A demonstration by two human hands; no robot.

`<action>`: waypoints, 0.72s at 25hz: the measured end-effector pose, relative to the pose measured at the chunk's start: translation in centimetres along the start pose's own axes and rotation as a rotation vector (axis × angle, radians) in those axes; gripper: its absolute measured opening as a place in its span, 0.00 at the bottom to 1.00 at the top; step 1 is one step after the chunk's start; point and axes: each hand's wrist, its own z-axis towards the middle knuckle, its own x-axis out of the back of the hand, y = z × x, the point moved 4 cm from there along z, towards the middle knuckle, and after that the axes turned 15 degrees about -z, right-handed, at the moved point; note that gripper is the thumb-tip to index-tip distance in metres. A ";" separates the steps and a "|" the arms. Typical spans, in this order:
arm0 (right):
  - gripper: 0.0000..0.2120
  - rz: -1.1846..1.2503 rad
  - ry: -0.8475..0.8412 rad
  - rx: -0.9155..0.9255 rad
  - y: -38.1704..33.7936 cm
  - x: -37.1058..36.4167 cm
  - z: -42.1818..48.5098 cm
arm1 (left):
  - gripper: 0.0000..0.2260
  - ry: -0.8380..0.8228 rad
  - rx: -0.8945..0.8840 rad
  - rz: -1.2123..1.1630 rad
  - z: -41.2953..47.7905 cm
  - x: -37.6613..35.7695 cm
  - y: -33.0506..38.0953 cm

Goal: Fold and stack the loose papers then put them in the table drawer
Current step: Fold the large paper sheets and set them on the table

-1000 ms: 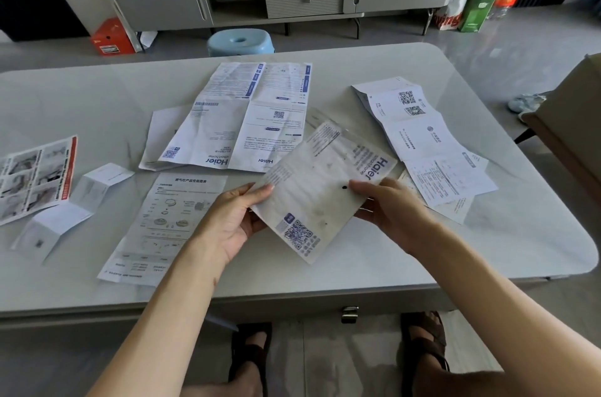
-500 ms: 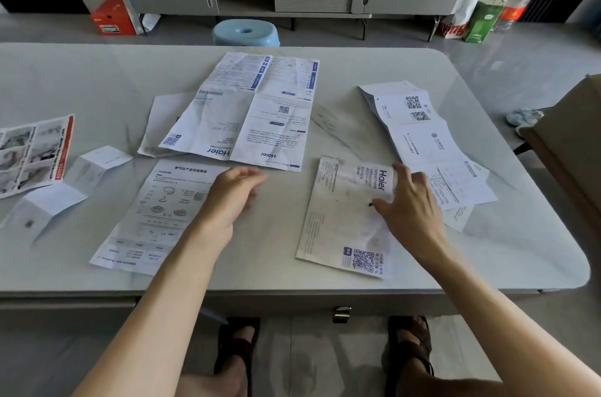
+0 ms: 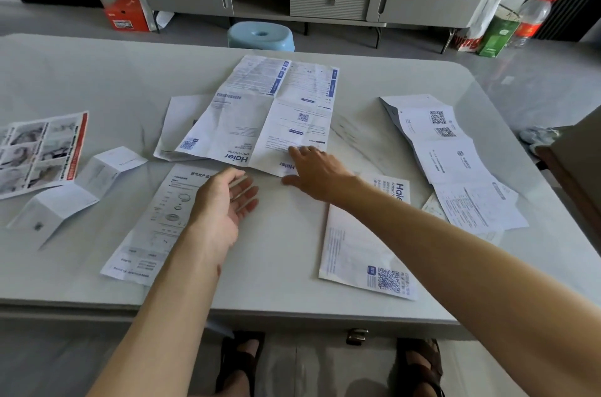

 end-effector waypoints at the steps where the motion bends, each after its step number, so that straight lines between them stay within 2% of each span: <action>1: 0.15 -0.041 0.061 -0.005 -0.1 0.1 0.1 | 0.04 -0.001 0.017 -0.026 0.1 0.0 0.0; 2: 0.11 -0.093 0.110 -0.008 -0.2 0.2 0.0 | 0.04 -0.008 0.037 -0.046 0.1 -0.1 0.0; 4: 0.12 -0.077 0.139 -0.052 0.2 -0.1 -0.4 | 0.02 -0.032 0.089 -0.067 -0.1 -0.4 -0.4; 5: 0.15 0.002 0.136 -0.090 0.6 -0.2 -0.5 | 0.02 -0.043 0.112 -0.073 -0.2 -0.5 -0.6; 8: 0.36 0.171 0.075 -0.187 2.1 -0.7 0.1 | 0.01 -0.065 0.139 -0.093 -0.4 -0.4 -0.7; 9: 0.39 0.185 0.023 -0.194 2.5 -0.8 0.5 | 0.01 -0.068 0.135 -0.100 -0.3 -0.3 -0.7; 12: 0.33 0.167 -0.018 -0.188 2.7 -0.6 0.4 | 0.02 -0.063 0.121 -0.102 -0.1 -0.1 -0.4; 15: 0.27 0.187 0.067 -0.267 2.2 -0.2 -0.6 | 0.02 -0.048 0.118 -0.098 0.2 0.0 -0.5; 18: 0.15 0.237 0.167 -0.376 2.2 -0.3 -1.0 | 0.01 -0.043 0.119 -0.096 0.0 -0.3 -0.9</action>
